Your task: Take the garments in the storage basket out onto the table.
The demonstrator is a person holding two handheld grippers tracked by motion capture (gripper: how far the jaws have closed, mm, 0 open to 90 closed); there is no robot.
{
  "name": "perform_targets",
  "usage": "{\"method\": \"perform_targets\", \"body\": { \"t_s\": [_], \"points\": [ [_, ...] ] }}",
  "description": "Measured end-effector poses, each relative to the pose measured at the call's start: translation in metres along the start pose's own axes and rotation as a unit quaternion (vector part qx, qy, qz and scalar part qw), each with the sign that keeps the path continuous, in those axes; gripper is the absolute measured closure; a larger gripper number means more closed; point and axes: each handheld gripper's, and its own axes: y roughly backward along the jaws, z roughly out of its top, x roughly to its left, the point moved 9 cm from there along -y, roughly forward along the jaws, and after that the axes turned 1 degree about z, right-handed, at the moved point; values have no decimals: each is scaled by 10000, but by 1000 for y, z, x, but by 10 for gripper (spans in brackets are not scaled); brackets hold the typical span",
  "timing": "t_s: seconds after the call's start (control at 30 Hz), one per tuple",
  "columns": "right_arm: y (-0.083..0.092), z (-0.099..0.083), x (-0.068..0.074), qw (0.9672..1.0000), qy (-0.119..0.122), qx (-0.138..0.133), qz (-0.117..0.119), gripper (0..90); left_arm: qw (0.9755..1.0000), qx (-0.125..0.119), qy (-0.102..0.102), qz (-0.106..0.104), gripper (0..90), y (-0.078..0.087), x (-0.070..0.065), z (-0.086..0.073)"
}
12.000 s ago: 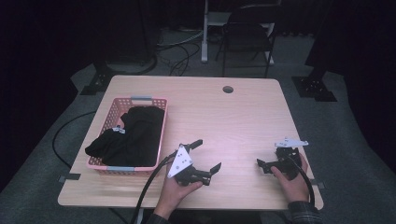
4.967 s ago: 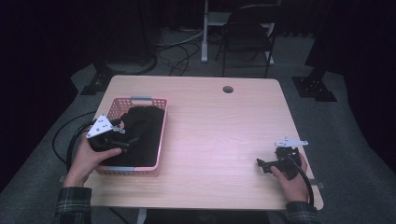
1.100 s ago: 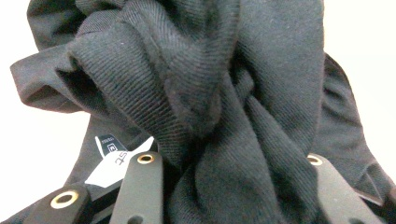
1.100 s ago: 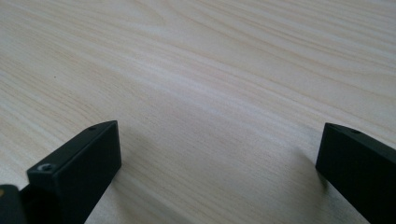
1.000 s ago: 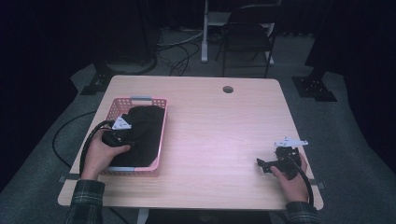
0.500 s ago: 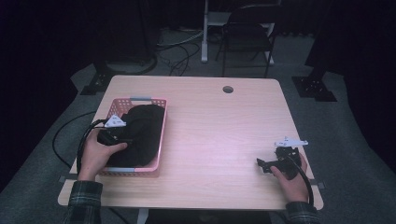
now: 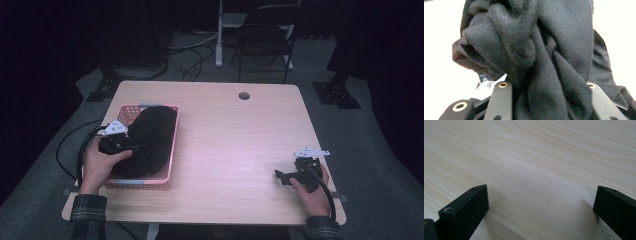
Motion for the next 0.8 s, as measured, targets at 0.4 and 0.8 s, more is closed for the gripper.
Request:
{"method": "perform_targets", "body": {
  "t_s": [0.4,0.8],
  "points": [
    [0,0,0,10000,0,0,0,0,9989,-440,71,-135,620,14,-1,13],
    [0,0,0,10000,2,2,-1,0,9940,-1022,158,-354,620,32,-6,32]
  ]
}}
